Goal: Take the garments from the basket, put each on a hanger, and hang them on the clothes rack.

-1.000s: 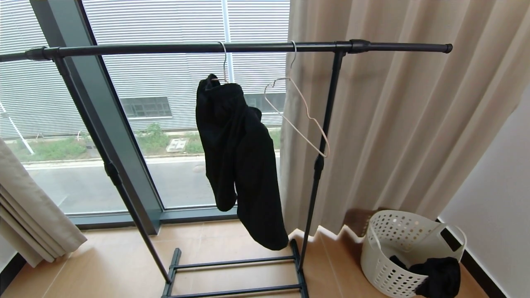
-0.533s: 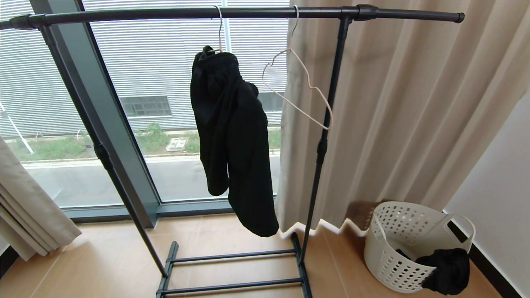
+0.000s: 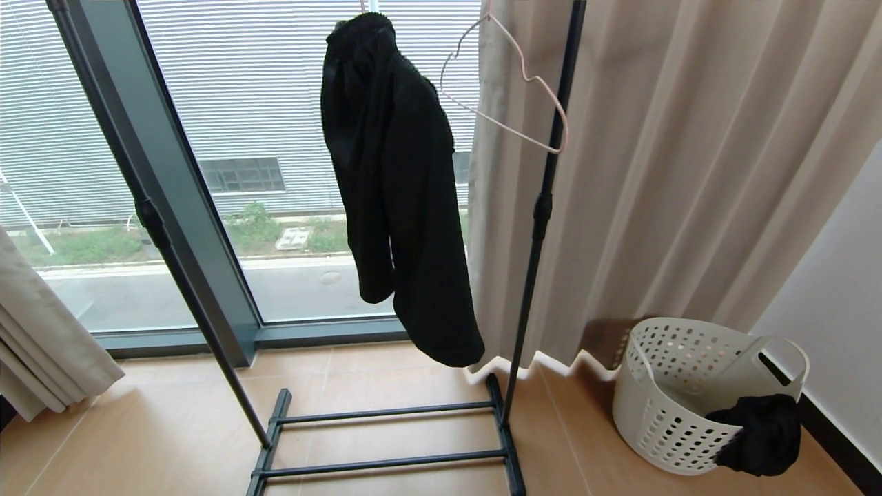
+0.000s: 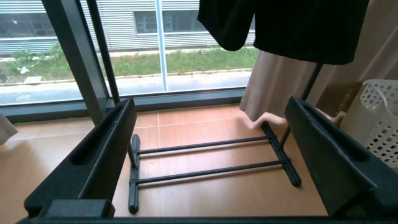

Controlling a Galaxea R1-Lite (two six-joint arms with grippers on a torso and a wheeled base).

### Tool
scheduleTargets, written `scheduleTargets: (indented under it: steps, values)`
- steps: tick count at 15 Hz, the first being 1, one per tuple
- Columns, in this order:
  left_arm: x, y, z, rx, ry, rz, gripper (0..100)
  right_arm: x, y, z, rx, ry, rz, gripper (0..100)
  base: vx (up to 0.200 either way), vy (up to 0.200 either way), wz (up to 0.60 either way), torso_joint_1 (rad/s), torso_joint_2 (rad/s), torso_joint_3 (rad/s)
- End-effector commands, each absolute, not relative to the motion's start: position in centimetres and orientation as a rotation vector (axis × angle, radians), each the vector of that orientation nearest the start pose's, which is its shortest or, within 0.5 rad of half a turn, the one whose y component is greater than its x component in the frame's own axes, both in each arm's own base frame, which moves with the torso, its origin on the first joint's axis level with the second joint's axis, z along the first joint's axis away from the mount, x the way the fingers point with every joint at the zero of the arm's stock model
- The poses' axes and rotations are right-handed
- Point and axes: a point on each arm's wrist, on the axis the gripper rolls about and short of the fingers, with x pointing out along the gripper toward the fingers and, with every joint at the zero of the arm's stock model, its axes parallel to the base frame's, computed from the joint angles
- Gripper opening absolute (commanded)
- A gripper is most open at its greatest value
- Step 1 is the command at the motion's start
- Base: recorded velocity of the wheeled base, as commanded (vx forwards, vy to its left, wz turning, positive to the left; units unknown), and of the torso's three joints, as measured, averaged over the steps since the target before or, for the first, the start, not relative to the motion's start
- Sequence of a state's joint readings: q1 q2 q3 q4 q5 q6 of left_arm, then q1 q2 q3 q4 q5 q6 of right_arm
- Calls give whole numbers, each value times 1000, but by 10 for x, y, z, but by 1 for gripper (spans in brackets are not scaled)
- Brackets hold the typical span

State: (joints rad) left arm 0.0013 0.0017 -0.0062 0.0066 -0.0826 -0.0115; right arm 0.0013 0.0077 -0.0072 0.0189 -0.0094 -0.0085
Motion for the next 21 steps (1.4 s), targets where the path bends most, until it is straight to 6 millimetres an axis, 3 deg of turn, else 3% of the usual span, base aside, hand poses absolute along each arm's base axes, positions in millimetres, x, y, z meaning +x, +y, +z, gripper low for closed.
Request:
scheduleTargets:
  steps: [1,6,12,16,21]
  values:
    - [-23,-2,77,-12,2,-80,100,-23,0,76,-9,20,-8,100,0,0,0,-100,447,349]
    - [-23,-2,77,-14,2,-81,100,-23,0,76,-9,20,-8,100,0,0,0,-50,341,285]
    - [-23,-2,77,-12,2,-81,100,-23,0,76,-9,20,-8,100,0,0,0,-1,13,11]
    - [-23,-2,77,-12,2,-81,100,-23,0,76,-9,20,-8,100,0,0,-450,1,-1,2]
    - [-23,-2,77,-12,2,-78,100,-23,0,76,-9,20,-8,100,0,-200,0,2,2,2]
